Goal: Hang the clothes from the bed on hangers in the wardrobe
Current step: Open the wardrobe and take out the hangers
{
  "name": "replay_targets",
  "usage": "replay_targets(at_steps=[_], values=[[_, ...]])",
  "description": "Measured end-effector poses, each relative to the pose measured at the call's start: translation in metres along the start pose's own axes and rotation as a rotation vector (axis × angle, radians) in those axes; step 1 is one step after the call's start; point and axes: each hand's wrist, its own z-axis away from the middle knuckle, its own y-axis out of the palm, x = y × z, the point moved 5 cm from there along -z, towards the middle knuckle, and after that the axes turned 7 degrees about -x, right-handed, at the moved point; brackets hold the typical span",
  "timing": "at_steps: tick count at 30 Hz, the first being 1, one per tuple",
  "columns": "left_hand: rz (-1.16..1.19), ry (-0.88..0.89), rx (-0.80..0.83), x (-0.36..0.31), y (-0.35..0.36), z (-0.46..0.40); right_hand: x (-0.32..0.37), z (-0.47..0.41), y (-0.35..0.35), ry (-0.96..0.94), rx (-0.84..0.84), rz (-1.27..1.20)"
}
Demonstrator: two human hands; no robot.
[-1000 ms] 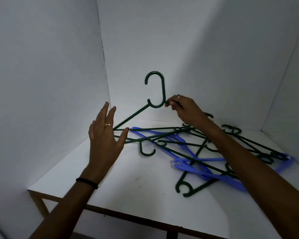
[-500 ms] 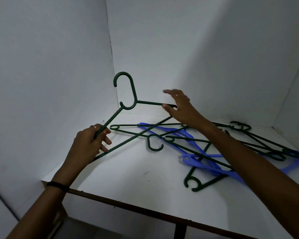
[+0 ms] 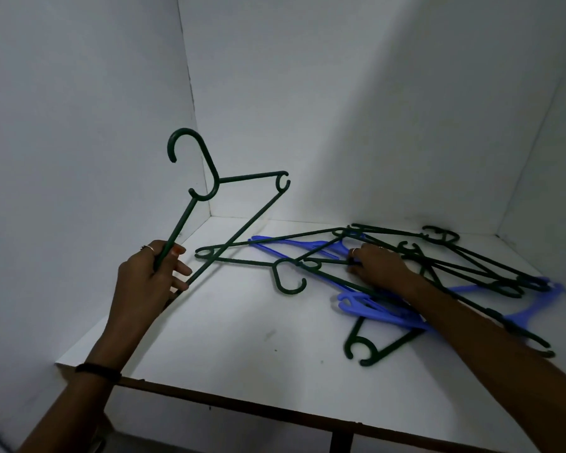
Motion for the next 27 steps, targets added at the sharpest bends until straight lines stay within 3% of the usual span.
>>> replay_targets(at_steps=[10,13,16,21,27], values=[[0.063,-0.006,0.033,-0.014,0.022,-0.009,0.007,0.014,-0.035,-0.128,-0.167,-0.031],[0.083,-0.007,0.039,-0.018,0.029,-0.011,0.011,0.022,-0.066,-0.104,-0.258,-0.161],[0.098,-0.004,0.05,-0.021,0.033,-0.013,0.021,0.029,-0.098,-0.151,-0.247,-0.281],[0.165,-0.049,0.152,-0.028,0.044,-0.012,0.067,0.046,-0.13,-0.376,-0.237,-0.111],[0.255,-0.131,0.384,-0.054,0.062,0.0,0.133,0.063,-0.128,-0.854,-0.497,0.108]])
